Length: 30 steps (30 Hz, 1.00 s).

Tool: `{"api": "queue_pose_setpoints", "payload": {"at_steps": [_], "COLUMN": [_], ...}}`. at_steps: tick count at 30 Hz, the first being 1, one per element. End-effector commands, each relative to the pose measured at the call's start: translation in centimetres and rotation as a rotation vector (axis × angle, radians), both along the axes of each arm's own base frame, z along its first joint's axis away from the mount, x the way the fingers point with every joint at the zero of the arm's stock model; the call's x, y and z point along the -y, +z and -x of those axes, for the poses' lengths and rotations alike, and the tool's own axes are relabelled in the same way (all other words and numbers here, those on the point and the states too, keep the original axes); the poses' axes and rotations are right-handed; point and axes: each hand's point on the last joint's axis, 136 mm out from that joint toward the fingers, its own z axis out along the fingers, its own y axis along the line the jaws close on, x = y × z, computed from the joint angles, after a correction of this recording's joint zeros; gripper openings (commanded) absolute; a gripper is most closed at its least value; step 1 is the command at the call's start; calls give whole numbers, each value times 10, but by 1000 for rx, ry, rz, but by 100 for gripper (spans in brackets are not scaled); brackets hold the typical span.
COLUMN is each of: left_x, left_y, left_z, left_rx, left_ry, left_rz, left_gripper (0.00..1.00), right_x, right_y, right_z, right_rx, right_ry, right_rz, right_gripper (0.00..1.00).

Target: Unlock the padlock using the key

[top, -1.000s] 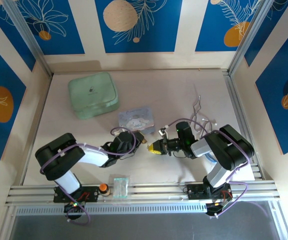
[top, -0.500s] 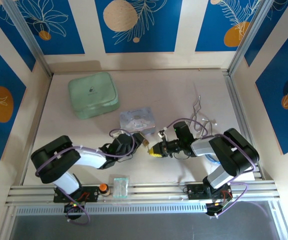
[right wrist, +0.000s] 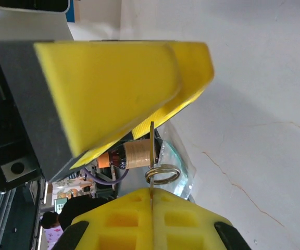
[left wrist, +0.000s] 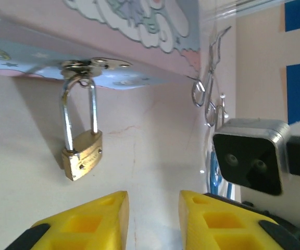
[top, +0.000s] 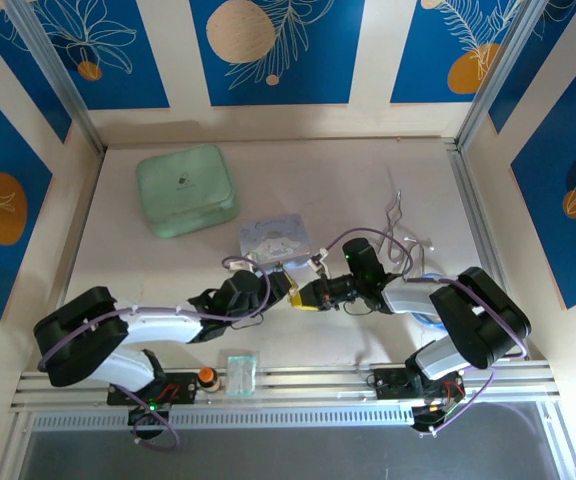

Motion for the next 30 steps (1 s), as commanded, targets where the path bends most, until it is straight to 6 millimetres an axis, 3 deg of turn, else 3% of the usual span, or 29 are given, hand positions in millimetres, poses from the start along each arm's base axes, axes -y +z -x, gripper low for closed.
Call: {"api": "queue_pose_setpoints", "payload": {"at_steps": [1,5,9,18,21,23,24,25,26,28,30], "left_x": [2,9,13,6,7,6,4,2,-1,-7,-11], "left_y": [14,20,11,2,4,6,8,10,14,21,31], "left_z": [4,8,10,15,15,14,13,10,7,0,-6], "left_rx": [44,53,21,-4,-5,-2,3,11,18,29,47], "left_ry": [-31,-65,-69,-52,-56,-44,-34,-13,13,76,128], "left_rz": [27,64,102,108,110,114,115,117,123,140,153], "left_gripper": [30,29,29,0,0,0,0,0,0,0,0], "right_x": [-5,-8,-9,-8,-8,-8,-8,-6,-6,-3,-2], "right_y": [11,15,17,13,14,16,17,17,19,20,25], "right_z": [3,3,3,0,-3,-6,-7,-9,-12,-19,-24], "right_rx": [10,16,21,8,16,29,35,45,49,37,33], "right_ry": [30,34,32,15,0,-23,-39,-77,-119,-221,-297], "right_rz": [-37,-50,-57,-34,-27,-24,-22,-18,-20,-25,-39], "right_gripper": [0,0,0,0,0,12,26,48,63,78,79]}}
